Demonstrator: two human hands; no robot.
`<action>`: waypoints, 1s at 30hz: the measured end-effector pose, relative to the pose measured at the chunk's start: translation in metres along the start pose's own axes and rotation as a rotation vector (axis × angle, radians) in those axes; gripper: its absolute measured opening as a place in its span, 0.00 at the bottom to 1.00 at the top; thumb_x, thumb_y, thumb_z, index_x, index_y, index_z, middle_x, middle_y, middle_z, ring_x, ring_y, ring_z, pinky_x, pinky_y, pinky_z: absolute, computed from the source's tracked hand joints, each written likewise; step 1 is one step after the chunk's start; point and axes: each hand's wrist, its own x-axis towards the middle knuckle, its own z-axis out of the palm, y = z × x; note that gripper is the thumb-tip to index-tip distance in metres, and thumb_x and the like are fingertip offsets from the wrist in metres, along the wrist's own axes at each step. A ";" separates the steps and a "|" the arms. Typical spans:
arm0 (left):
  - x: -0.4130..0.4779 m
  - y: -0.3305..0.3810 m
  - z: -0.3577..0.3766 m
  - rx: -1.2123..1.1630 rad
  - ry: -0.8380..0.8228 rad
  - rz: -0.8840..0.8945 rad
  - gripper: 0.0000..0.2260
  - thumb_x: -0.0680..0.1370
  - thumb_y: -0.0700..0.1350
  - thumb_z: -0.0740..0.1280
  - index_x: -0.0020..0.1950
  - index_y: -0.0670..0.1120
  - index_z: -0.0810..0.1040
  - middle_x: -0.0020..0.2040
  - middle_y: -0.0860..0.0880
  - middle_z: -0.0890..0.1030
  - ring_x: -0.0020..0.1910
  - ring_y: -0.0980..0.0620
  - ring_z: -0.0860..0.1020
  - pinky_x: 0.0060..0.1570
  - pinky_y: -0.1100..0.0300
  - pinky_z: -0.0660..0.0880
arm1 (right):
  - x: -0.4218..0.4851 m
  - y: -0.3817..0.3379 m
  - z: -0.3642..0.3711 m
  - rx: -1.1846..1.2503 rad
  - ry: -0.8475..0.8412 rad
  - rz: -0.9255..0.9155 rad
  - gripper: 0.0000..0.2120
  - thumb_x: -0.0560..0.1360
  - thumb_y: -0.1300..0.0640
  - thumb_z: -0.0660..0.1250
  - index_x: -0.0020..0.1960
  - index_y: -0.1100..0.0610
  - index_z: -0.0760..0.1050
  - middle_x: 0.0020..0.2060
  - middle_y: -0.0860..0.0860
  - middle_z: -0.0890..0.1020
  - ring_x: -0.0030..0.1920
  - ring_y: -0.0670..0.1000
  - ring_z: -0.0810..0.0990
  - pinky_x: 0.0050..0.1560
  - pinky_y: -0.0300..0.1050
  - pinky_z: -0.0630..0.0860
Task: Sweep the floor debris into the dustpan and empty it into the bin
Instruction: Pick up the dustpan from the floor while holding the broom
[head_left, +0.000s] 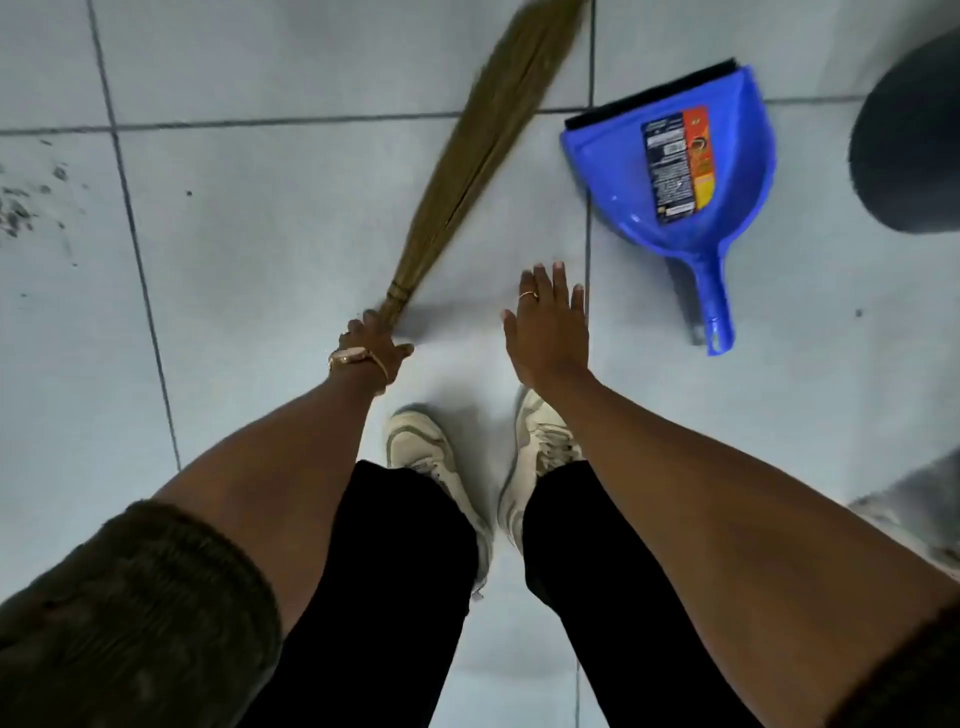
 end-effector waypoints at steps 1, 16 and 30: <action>0.008 0.000 0.002 -0.043 0.013 0.012 0.27 0.78 0.53 0.64 0.70 0.40 0.62 0.66 0.35 0.70 0.66 0.34 0.70 0.61 0.42 0.68 | 0.004 0.000 0.006 0.006 0.009 -0.002 0.26 0.82 0.52 0.52 0.77 0.61 0.55 0.78 0.57 0.56 0.79 0.57 0.48 0.78 0.56 0.49; -0.049 0.018 -0.023 -0.075 0.005 0.306 0.13 0.79 0.53 0.57 0.50 0.45 0.60 0.43 0.35 0.80 0.42 0.33 0.79 0.40 0.49 0.72 | -0.005 0.103 -0.058 -0.170 0.123 0.445 0.34 0.79 0.55 0.58 0.78 0.65 0.44 0.77 0.64 0.46 0.78 0.63 0.42 0.79 0.59 0.44; -0.030 0.024 -0.002 -0.418 0.225 0.360 0.12 0.80 0.51 0.58 0.57 0.44 0.66 0.40 0.40 0.80 0.38 0.34 0.79 0.36 0.49 0.72 | 0.040 0.132 -0.057 0.545 0.366 0.606 0.17 0.76 0.62 0.61 0.64 0.66 0.68 0.62 0.64 0.76 0.63 0.64 0.74 0.64 0.57 0.71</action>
